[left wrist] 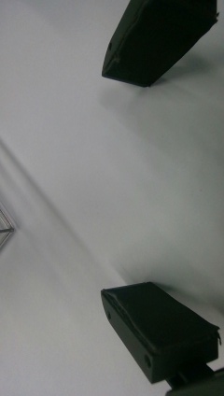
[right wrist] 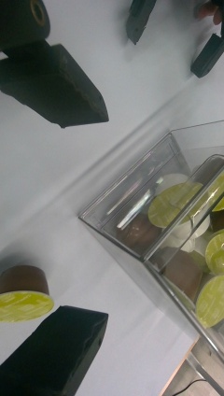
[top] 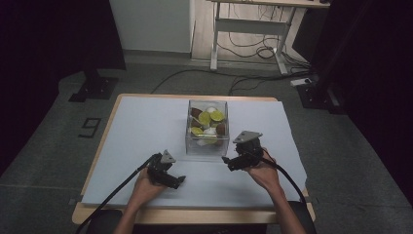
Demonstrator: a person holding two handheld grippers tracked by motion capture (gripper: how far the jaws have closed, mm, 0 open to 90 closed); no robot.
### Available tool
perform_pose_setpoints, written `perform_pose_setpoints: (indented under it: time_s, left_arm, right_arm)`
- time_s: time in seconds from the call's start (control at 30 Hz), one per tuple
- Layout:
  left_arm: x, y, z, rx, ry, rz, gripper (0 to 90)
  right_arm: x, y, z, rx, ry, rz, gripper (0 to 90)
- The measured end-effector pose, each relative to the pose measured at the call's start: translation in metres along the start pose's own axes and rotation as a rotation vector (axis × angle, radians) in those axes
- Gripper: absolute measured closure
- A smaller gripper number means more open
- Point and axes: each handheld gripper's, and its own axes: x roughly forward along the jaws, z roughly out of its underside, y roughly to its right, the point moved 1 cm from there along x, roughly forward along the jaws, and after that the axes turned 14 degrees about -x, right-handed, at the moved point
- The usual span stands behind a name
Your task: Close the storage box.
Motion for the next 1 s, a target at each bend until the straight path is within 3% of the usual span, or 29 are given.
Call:
perform_pose_setpoints:
  time_s: [0.53, 1.0]
  left_arm:
    - [0.000, 0.000, 0.000, 0.000, 0.000, 0.000, 0.0]
    - [0.000, 0.000, 0.000, 0.000, 0.000, 0.001, 0.0]
  right_arm:
    - [-0.022, 0.018, 0.021, 0.057, 0.007, 0.053, 0.0]
    - [-0.027, 0.026, 0.044, 0.128, -0.017, 0.088, 0.0]
